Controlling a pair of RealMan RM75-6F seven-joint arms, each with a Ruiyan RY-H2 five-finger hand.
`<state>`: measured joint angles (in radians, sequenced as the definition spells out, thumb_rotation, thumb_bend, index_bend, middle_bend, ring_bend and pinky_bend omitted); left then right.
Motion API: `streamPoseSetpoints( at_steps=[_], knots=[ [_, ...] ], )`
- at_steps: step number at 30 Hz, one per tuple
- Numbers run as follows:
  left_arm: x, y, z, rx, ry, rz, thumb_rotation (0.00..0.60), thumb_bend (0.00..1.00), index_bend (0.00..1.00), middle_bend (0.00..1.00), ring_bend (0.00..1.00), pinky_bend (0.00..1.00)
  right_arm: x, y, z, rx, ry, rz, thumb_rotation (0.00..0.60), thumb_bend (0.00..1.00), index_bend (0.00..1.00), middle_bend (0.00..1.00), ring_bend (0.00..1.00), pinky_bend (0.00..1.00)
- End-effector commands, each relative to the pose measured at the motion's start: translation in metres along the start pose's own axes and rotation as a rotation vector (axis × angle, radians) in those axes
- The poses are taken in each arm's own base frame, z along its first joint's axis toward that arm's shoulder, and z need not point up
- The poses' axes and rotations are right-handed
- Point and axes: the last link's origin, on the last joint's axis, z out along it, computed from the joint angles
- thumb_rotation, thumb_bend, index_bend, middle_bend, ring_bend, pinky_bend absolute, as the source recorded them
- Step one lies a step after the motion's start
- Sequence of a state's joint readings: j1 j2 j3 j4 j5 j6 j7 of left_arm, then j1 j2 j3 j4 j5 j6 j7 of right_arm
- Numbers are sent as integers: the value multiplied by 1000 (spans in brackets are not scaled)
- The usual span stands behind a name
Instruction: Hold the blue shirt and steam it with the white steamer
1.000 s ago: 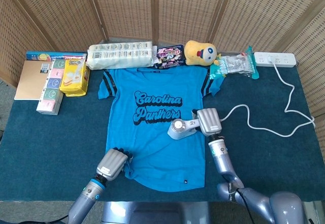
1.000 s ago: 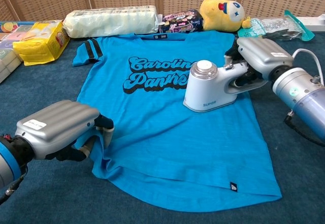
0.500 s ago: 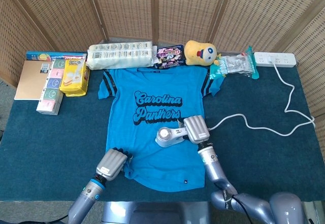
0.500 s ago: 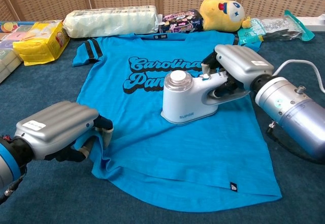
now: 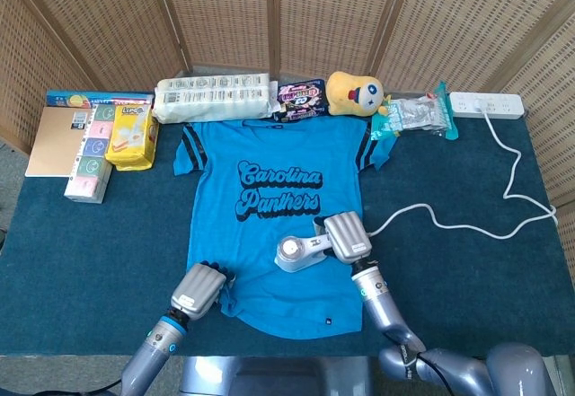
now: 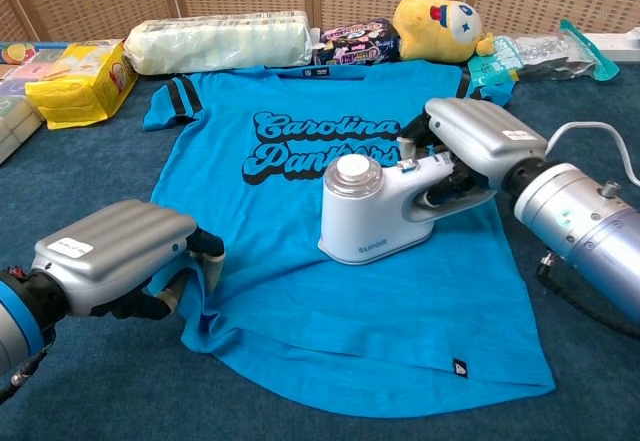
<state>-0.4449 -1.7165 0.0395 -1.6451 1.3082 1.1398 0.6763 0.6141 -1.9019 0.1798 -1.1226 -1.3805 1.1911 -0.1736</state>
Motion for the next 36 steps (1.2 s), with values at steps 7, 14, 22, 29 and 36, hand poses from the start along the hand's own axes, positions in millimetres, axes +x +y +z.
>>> streamPoseSetpoints(
  at_steps=[7,14,22,29,36],
  knots=[
    [0,2,0,-5,0,1,600,656,521,544,483,494,8,24,1,-45,25,-40,600,372,744,705,736,686],
    [-1,2,1,-8,-2,1,600,656,520,544,483,494,13,47,5,-96,42,-84,600,373,745,705,736,686],
    [-1,3,1,-8,-3,4,600,655,520,544,483,494,16,65,18,-166,66,-106,600,372,744,706,736,686],
    [-1,3,1,-7,-3,5,600,656,520,544,482,494,15,66,32,-207,78,-111,600,372,744,705,736,686],
    [0,1,0,-1,-3,4,600,656,520,544,483,494,10,61,43,-217,74,-108,600,373,744,705,736,686]
  ],
)
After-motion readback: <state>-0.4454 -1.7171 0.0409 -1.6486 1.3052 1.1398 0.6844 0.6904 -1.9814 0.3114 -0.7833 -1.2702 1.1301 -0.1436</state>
